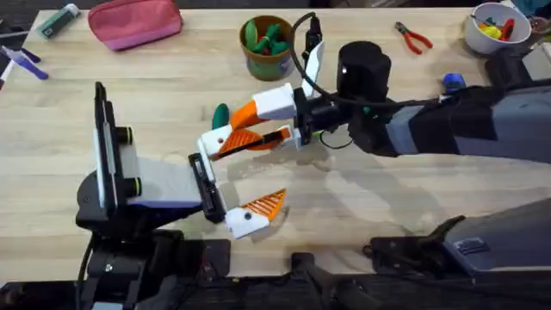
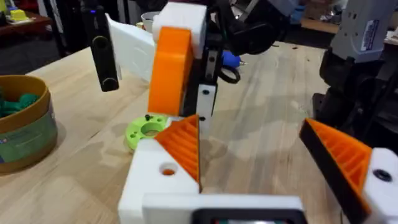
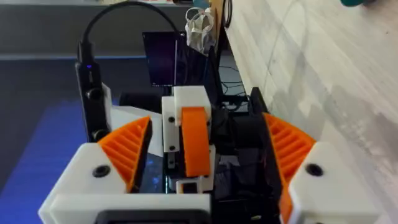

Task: Pick up the gripper from the table and insert it into the empty holder that is missing its gripper. Then pick up a screw, insert it into the mounting hole, and use the screwdriver to tighten it. Finally, clean up the table by picking up the vegetable and placing it into the bucket.

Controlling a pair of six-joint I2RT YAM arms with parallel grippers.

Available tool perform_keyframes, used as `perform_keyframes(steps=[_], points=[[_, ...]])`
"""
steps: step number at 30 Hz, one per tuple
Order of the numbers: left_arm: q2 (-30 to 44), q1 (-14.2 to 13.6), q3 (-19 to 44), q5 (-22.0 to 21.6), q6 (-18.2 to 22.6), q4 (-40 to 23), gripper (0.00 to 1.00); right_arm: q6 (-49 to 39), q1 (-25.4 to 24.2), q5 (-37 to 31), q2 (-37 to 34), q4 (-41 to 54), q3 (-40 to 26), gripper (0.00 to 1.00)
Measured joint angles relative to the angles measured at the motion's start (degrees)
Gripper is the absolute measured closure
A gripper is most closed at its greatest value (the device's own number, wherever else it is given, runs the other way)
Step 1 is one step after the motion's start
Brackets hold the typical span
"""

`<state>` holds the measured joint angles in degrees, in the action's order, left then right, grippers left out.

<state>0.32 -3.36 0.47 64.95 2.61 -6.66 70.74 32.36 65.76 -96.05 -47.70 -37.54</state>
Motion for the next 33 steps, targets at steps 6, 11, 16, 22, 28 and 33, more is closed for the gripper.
perform_keyframes(steps=[6,11,16,22,28,33], points=[[0.0,0.0,0.0,0.0,0.0,0.0,0.015,0.0,0.0,0.0,0.0,0.0,0.0,0.021],[0.0,0.0,0.0,0.0,0.0,0.0,0.014,-1.8,-1.8,-0.1,3.3,4.1,0.0,0.015],[0.0,0.0,0.0,0.0,0.0,0.0,0.014,-10.2,-7.0,-0.3,10.3,23.9,-1.6,0.012],[0.0,0.0,0.0,0.0,0.0,0.0,0.014,-27.2,-13.6,-3.9,15.2,56.7,-10.9,0.011],[0.0,0.0,0.0,0.0,0.2,0.0,0.016,-44.8,-16.6,-18.4,15.7,90.5,-26.6,0.010],[0.0,0.0,0.0,0.0,0.2,0.0,0.015,-55.0,-15.5,-34.9,14.2,106.0,-40.7,0.011]])
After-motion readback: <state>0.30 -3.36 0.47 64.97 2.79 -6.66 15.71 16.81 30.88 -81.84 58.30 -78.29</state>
